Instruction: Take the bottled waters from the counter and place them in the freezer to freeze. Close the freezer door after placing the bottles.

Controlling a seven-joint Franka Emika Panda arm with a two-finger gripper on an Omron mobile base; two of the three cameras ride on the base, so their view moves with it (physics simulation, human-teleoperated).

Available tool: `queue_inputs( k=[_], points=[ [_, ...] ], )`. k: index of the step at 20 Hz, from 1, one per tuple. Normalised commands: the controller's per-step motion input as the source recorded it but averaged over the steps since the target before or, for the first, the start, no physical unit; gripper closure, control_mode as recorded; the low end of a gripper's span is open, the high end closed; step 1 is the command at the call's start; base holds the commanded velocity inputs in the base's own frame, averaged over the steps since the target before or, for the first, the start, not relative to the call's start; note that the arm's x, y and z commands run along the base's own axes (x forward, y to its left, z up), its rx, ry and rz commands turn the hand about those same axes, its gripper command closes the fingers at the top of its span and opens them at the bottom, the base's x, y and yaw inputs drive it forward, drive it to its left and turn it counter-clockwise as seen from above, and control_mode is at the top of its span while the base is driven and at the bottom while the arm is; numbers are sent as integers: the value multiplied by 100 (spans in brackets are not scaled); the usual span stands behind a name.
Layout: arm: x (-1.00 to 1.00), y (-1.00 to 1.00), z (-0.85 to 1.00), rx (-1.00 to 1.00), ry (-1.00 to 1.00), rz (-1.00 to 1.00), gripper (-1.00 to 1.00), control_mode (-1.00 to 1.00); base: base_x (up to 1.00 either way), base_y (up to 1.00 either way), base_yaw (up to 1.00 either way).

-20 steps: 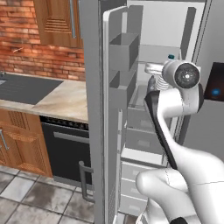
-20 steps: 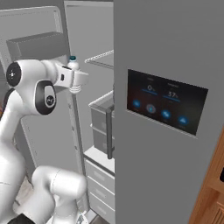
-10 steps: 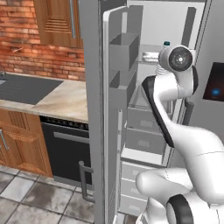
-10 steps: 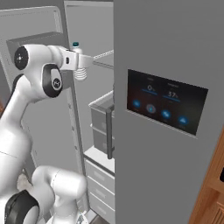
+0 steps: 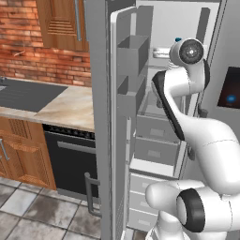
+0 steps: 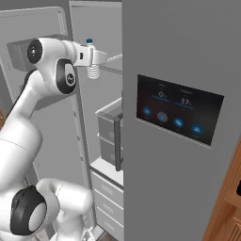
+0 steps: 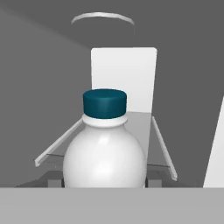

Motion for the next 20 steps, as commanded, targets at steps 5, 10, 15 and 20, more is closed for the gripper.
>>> queue_inputs(
  k=[5,10,15,20],
  points=[
    [34,-22,0,0,0,0,100,-100,0,0,0],
    [47,-5,0,0,0,0,100,-100,0,0,0],
    [55,-2,0,0,1,-1,100,-100,0,0,0],
    [44,-18,0,0,0,-1,100,-100,0,0,0]
  ],
)
